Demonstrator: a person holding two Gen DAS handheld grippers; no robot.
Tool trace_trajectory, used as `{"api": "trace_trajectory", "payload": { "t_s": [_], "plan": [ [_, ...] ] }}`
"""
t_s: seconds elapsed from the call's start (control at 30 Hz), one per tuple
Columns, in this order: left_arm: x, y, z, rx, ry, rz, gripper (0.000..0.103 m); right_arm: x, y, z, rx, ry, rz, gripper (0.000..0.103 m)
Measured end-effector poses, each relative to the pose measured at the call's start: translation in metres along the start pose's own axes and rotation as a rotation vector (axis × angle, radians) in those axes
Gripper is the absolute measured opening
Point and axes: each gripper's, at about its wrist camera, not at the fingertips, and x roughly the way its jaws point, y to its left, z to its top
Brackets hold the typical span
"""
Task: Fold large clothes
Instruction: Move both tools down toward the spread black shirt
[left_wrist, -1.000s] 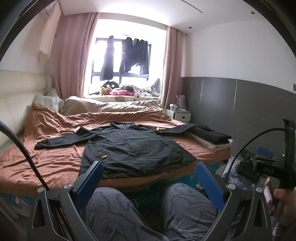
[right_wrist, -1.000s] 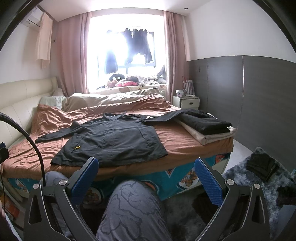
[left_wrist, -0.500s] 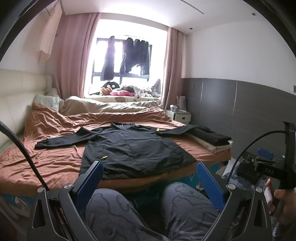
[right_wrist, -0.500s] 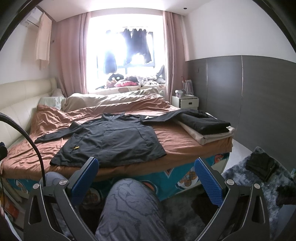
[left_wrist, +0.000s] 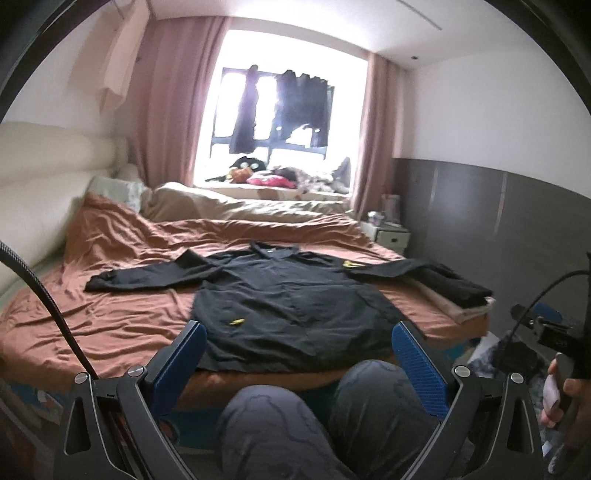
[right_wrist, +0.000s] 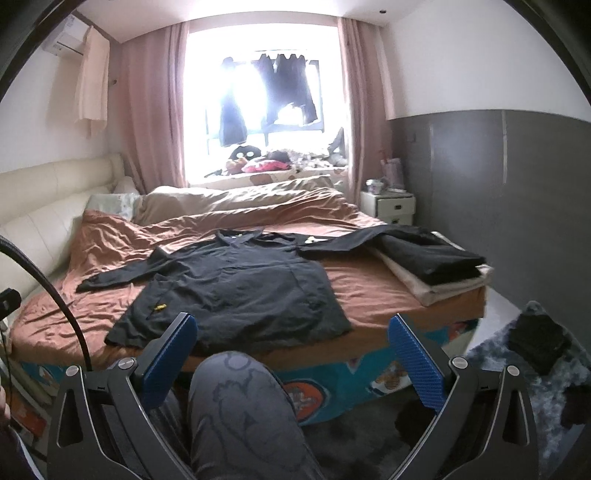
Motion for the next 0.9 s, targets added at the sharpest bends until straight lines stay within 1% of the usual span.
{"api": "trace_trajectory", "payload": {
  "t_s": [0.13, 0.27, 0.43, 0.53, 0.63, 0.73, 0.77, 0.83, 0.9],
  "plan": [
    [0.017, 0.025, 0.016, -0.021, 0.000, 0.056, 0.101, 0.037, 0.002, 0.016, -0.003, 0.007, 0.025, 0.103],
    [0.043, 0.051, 0.031, -0.051, 0.027, 0.105, 0.101, 0.074, 0.005, 0.032, 0.010, 0.030, 0.070, 0.103],
    [0.078, 0.089, 0.044, -0.089, 0.070, 0.166, 0.099, 0.120, 0.017, 0.049, -0.012, 0.052, 0.115, 0.103],
    [0.096, 0.112, 0.048, -0.114, 0.090, 0.197, 0.094, 0.149, 0.026, 0.058, -0.014, 0.077, 0.161, 0.103],
    [0.117, 0.143, 0.051, -0.159, 0.117, 0.230, 0.091, 0.182, 0.042, 0.069, -0.031, 0.101, 0.203, 0.103],
    [0.136, 0.171, 0.055, -0.195, 0.145, 0.257, 0.083, 0.211, 0.050, 0.078, -0.031, 0.119, 0.240, 0.103],
    [0.141, 0.181, 0.057, -0.209, 0.155, 0.265, 0.079, 0.220, 0.052, 0.080, -0.028, 0.126, 0.253, 0.102],
    [0.156, 0.203, 0.060, -0.238, 0.180, 0.285, 0.076, 0.241, 0.054, 0.086, -0.021, 0.149, 0.279, 0.096],
    [0.167, 0.220, 0.064, -0.254, 0.193, 0.306, 0.075, 0.260, 0.058, 0.091, -0.008, 0.170, 0.303, 0.094]
  ]
}}
